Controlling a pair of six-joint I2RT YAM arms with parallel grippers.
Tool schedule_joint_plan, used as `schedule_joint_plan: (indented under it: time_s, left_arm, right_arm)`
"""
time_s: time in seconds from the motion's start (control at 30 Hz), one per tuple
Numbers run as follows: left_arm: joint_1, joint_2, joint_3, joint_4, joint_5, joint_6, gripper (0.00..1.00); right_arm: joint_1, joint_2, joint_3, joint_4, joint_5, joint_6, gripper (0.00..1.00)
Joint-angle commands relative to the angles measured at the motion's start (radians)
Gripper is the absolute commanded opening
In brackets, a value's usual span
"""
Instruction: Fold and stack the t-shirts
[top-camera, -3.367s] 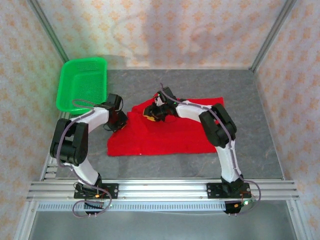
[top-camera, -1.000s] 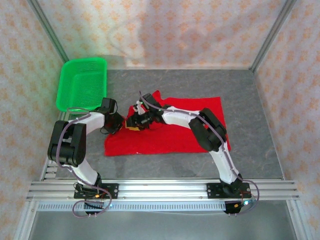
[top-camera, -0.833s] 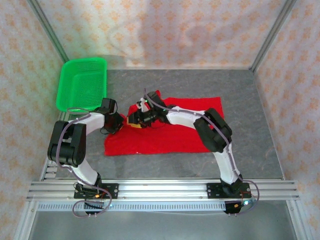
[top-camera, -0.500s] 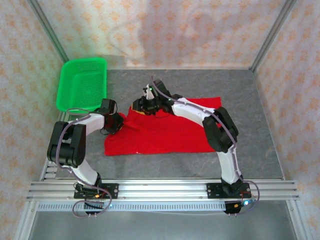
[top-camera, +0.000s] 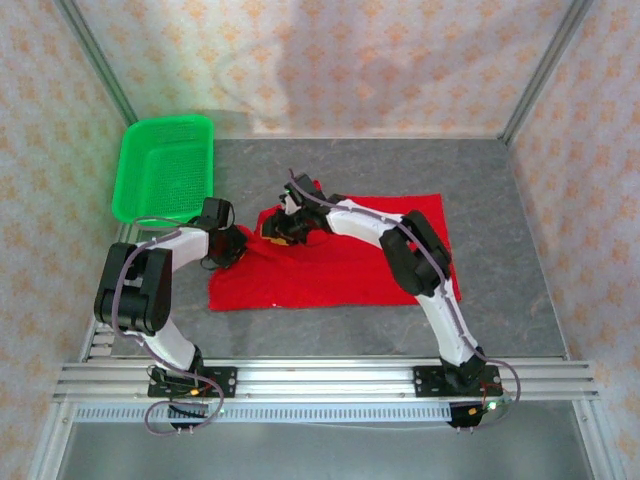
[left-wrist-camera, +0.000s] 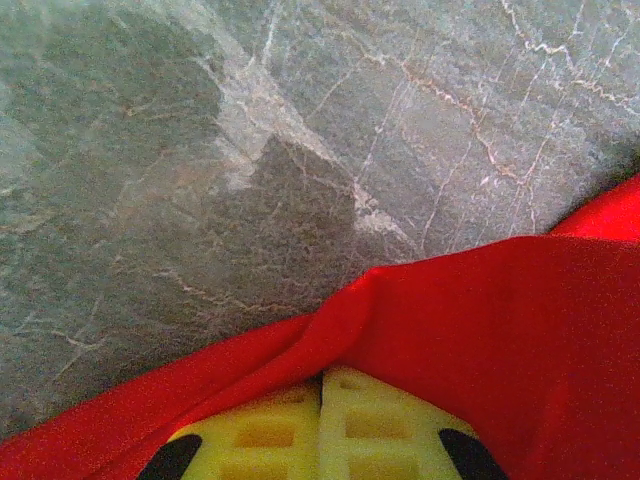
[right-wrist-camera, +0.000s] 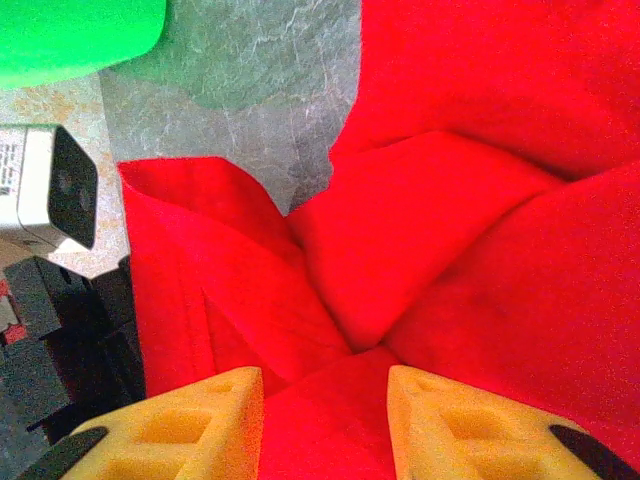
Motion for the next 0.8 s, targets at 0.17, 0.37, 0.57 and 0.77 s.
schedule_joint_plan:
  time_s: [0.17, 0.37, 0.57, 0.77]
  left_arm:
    - [0.014, 0.072, -0.083, -0.082, -0.057, 0.009, 0.02]
    - [0.013, 0.071, -0.088, -0.075, -0.056, 0.008, 0.02]
    - [0.014, 0.069, -0.091, -0.073, -0.055, 0.007, 0.02]
    - [0.014, 0.064, -0.098, -0.075, -0.053, 0.01, 0.01]
  right_arm:
    - [0.027, 0.056, 0.072, -0.016, -0.035, 0.023, 0.41]
    - [0.033, 0.084, 0.082, -0.006, -0.041, 0.057, 0.41]
    - [0.033, 0.098, 0.083, 0.021, -0.031, 0.095, 0.25]
    - [0.027, 0.039, 0.051, 0.026, 0.019, 0.08, 0.0]
